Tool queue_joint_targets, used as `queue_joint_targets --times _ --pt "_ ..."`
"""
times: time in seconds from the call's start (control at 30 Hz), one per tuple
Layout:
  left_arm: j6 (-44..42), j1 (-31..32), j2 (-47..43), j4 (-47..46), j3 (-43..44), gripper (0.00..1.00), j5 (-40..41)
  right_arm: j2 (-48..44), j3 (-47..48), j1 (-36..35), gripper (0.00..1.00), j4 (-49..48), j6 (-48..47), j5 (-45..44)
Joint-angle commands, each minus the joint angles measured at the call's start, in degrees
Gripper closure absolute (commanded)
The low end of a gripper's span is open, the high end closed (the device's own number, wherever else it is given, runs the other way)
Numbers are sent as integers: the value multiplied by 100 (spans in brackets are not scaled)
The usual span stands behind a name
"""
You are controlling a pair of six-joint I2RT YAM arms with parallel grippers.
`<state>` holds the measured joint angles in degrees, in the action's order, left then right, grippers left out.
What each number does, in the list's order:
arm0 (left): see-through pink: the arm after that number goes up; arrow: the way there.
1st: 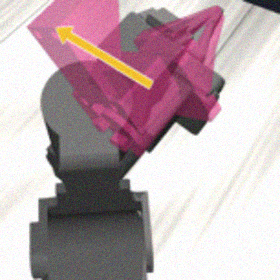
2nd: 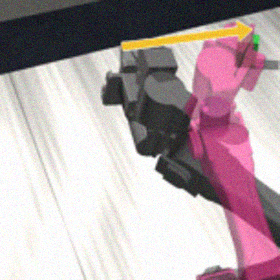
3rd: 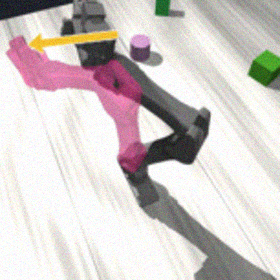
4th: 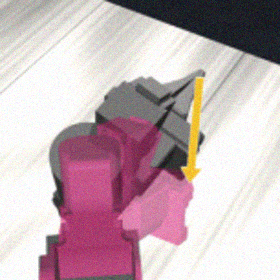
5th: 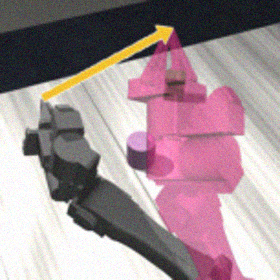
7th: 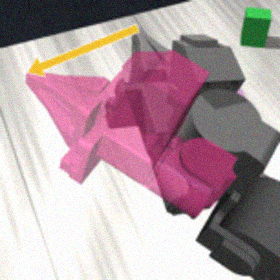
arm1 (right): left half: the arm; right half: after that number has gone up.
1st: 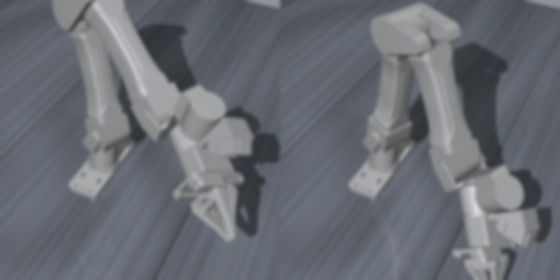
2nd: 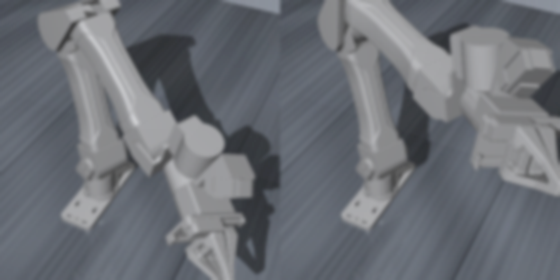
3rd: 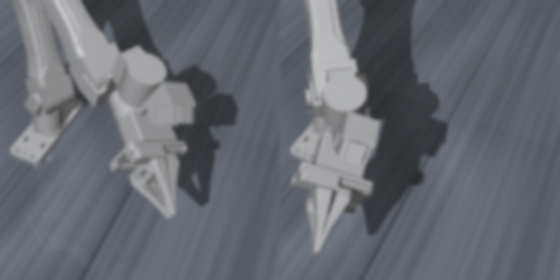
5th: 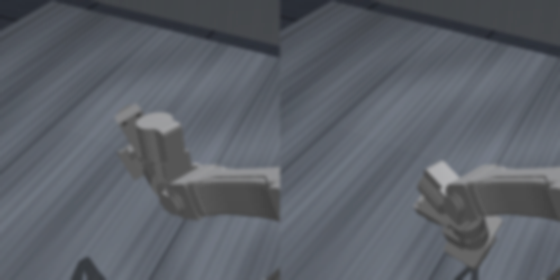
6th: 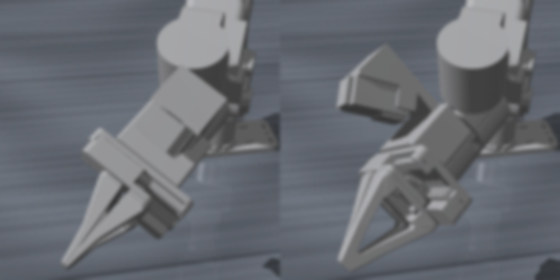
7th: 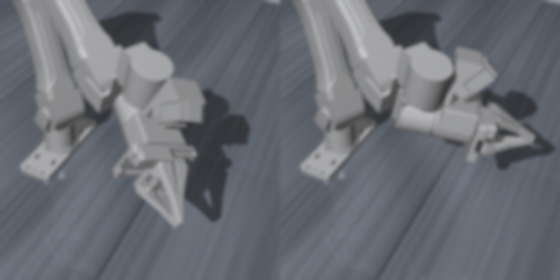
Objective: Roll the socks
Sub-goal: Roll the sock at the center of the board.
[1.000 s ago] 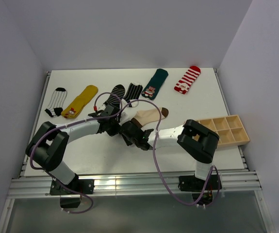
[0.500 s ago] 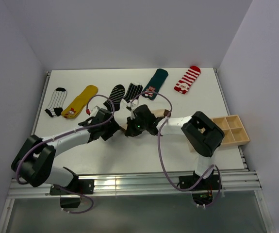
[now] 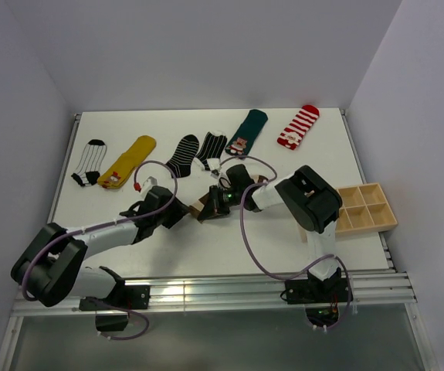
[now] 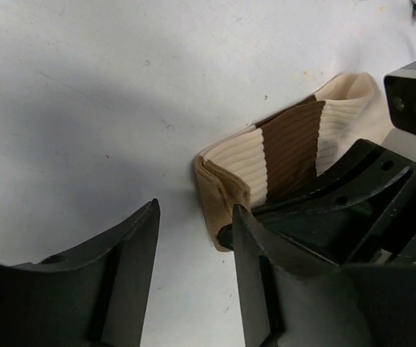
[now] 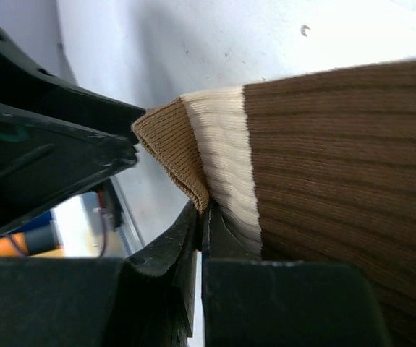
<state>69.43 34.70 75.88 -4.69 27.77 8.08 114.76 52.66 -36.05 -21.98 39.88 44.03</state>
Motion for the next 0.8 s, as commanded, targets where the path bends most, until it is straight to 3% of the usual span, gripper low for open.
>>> queue_joint_targets --times 0.0,0.1,0.43,0.57,0.77 --pt "-70 37 233 -630 -70 51 -140 196 -186 116 100 -525 599 413" --pt "-96 37 427 -726 -61 57 -113 328 -195 195 100 -571 705 492" --pt "-202 37 1156 -859 115 60 -105 539 -125 274 100 -510 785 633" --pt "-132 46 1359 -613 229 64 -34 407 6 274 89 51 426 388" --pt "-52 98 1588 -314 352 85 36 30 112 248 65 703 -66 -16"
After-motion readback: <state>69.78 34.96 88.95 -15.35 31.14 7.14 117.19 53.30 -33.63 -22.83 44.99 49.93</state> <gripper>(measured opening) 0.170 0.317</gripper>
